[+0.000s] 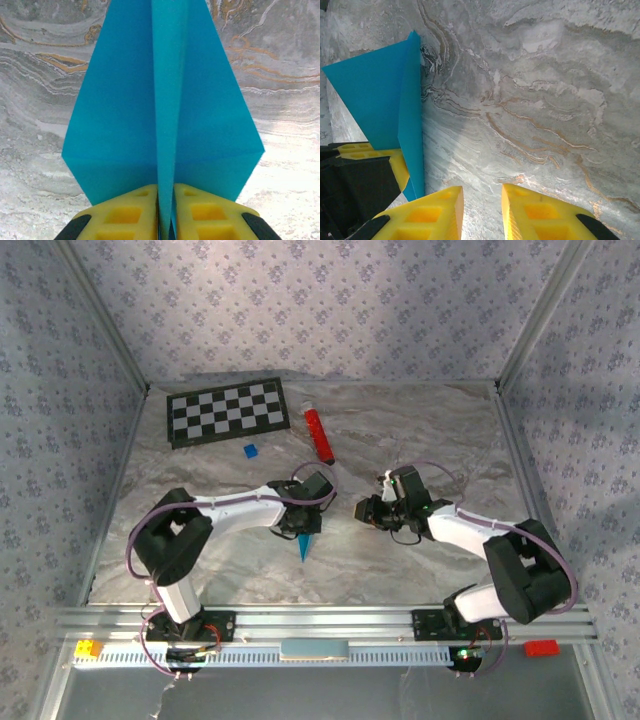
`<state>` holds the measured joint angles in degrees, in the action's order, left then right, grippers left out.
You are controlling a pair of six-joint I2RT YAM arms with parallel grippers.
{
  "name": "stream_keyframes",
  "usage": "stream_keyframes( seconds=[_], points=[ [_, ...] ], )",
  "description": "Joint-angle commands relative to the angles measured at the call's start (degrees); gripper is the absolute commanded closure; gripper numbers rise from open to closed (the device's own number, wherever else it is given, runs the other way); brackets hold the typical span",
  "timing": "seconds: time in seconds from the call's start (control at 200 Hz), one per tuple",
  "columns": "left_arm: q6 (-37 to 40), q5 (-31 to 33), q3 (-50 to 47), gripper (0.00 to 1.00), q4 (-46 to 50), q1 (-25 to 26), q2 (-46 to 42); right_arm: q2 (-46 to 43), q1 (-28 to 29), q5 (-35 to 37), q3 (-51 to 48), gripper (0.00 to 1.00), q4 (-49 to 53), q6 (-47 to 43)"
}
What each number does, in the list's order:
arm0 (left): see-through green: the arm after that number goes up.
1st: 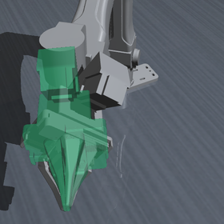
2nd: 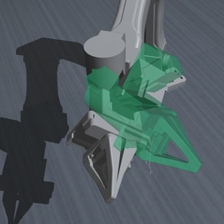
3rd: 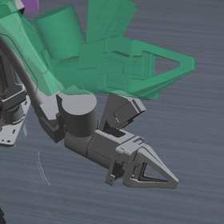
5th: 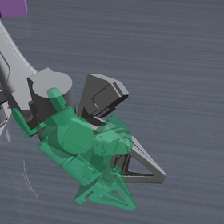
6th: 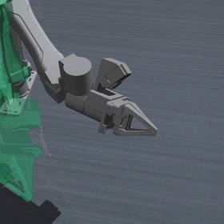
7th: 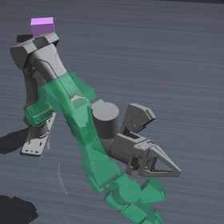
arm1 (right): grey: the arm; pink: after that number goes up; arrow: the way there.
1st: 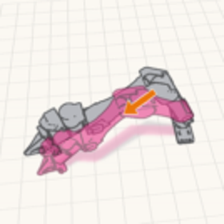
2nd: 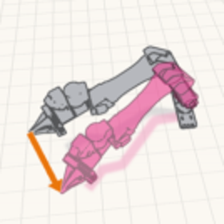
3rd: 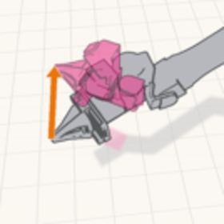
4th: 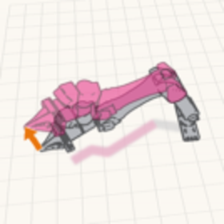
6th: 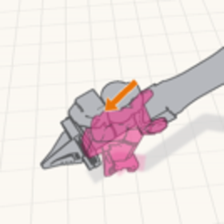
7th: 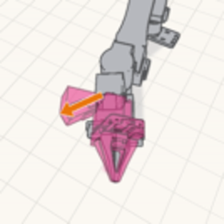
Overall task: Fold a paper plane with a square sheet of paper (pick it up from the middle)
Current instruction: Move a paper plane to the center of the table.
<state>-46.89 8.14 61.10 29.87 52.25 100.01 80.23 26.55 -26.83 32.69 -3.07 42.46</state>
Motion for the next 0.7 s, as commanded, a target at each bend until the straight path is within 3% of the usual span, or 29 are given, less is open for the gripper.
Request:
stream_keyframes(
  seconds=[0.0, 0.495, 0.695],
  points=[
    [0.8, -0.6, 1.2, 0.85, 0.4, 0.3, 1.2, 0.6, 0.5, -0.7, 1.5, 0.72, -0.3, -0.1],
    [0.6, -0.1, 0.0, 0.84, -0.2, 0.4, 2.6, 2.3, 1.4, -0.8, 2.6, 0.72, -0.3, -0.1],
    [0.4, 0.6, -1.6, 0.77, -1.5, 0.8, 3.7, 2.3, 1.5, -0.7, 3.0, 0.72, 0.3, -0.3]
  ],
)
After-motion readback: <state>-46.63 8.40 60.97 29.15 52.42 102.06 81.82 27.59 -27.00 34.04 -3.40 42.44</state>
